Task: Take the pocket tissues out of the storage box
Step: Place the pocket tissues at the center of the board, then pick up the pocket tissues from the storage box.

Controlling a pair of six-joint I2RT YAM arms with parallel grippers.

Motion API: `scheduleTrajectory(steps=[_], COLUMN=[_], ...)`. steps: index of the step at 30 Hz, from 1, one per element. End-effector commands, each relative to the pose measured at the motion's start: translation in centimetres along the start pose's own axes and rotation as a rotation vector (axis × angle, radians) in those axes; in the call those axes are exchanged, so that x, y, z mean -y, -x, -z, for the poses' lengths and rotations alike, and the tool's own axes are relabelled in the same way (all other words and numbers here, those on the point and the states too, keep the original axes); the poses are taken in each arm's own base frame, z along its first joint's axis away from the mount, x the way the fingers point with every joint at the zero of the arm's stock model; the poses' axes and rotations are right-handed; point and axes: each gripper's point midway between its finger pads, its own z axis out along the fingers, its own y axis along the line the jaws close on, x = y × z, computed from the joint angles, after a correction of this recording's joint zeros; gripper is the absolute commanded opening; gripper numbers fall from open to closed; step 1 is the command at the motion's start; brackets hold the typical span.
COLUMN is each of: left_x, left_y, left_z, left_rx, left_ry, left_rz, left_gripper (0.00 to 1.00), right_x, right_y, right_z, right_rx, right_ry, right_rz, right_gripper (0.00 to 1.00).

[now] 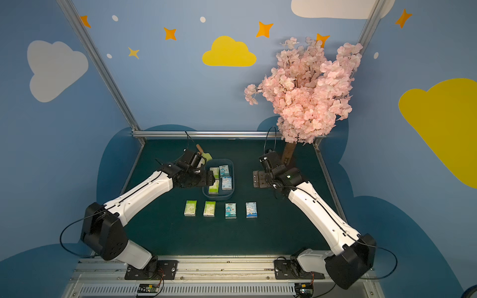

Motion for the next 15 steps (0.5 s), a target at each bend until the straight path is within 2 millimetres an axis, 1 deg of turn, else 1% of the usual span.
scheduleTrajectory(steps=[1, 3, 7, 11, 15], left_x=[0.6, 1.0, 1.4, 1.0, 0.5], left_y=[0.1, 0.2, 0.2, 0.2, 0.0], left_z=[-0.4, -1.0, -2.2, -3.4, -4.5], left_rx=[-0.024, -0.040, -0.076, -0.107, -0.133], left_ry=[0.024, 0.034, 0.063, 0.119, 0.165], left_rz=[-0.042, -0.052, -0.064, -0.045, -0.030], left_gripper=[0.99, 0.99, 0.97, 0.95, 0.92], right_x=[-0.3, -0.1, 0.8, 1.3, 0.8], right_y=[2.6, 3.0, 2.8, 2.1, 1.3], right_z=[1.5, 2.9, 5.0, 6.6, 7.5], right_rx=[0.222, 0.327, 0.468, 0.505, 0.517], right_ry=[0.076, 0.103, 0.118, 0.130, 0.165], right_rz=[0.010, 0.027, 0.065, 0.123, 0.192], right_gripper=[0.98, 0.98, 0.98, 0.98, 0.98])
